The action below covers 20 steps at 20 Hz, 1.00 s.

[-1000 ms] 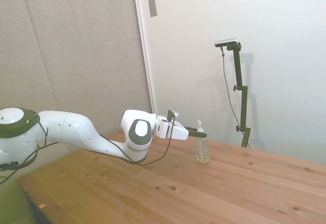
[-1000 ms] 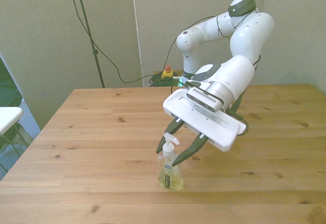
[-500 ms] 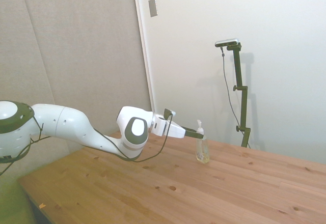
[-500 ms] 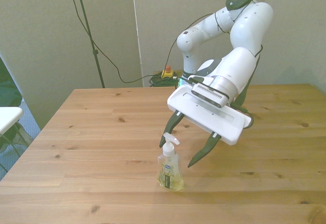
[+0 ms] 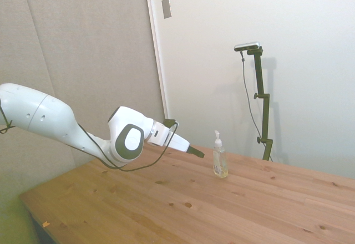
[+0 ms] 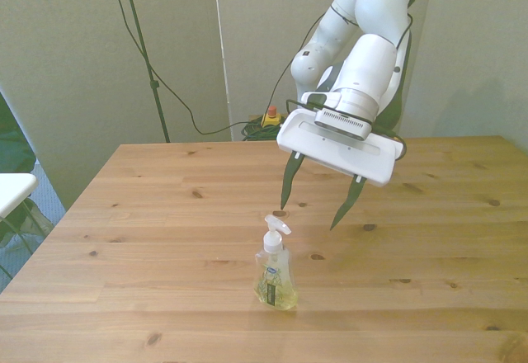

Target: Stand the sanitizer

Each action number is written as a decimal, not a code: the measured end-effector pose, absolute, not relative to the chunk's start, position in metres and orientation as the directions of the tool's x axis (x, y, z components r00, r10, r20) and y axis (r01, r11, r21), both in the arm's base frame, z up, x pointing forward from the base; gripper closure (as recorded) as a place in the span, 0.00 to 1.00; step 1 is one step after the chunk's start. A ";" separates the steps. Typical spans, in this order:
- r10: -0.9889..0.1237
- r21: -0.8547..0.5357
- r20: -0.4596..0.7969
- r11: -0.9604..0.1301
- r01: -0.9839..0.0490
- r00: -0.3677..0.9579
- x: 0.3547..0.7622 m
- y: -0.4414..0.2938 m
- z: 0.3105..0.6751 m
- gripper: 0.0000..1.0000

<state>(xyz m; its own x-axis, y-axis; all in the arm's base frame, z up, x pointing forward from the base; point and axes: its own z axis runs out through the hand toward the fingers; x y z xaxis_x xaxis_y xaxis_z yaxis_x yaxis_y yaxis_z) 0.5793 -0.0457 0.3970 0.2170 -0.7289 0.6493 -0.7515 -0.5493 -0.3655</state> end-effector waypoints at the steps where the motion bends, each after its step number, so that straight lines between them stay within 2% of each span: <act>1: -0.728 -0.349 0.637 -0.564 -0.748 0.252 0.574 -0.047 0.396 0.00; 6: -0.729 -0.264 0.560 -0.606 -0.750 0.392 0.572 -0.053 0.394 0.00; 10: -0.713 -0.217 0.510 -0.649 -0.729 0.482 0.589 -0.043 0.392 0.00; 13: -0.701 -0.199 0.495 -0.667 -0.718 0.513 0.600 -0.040 0.389 0.00; 20: -0.701 -0.192 0.484 -0.670 -0.718 0.524 0.593 -0.056 0.387 0.00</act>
<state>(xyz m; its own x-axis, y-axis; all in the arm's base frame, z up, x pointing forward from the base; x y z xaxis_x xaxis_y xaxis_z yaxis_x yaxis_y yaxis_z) 0.5929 -0.0555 0.3874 0.5241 -0.7005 0.4844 -0.7176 -0.6695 -0.1919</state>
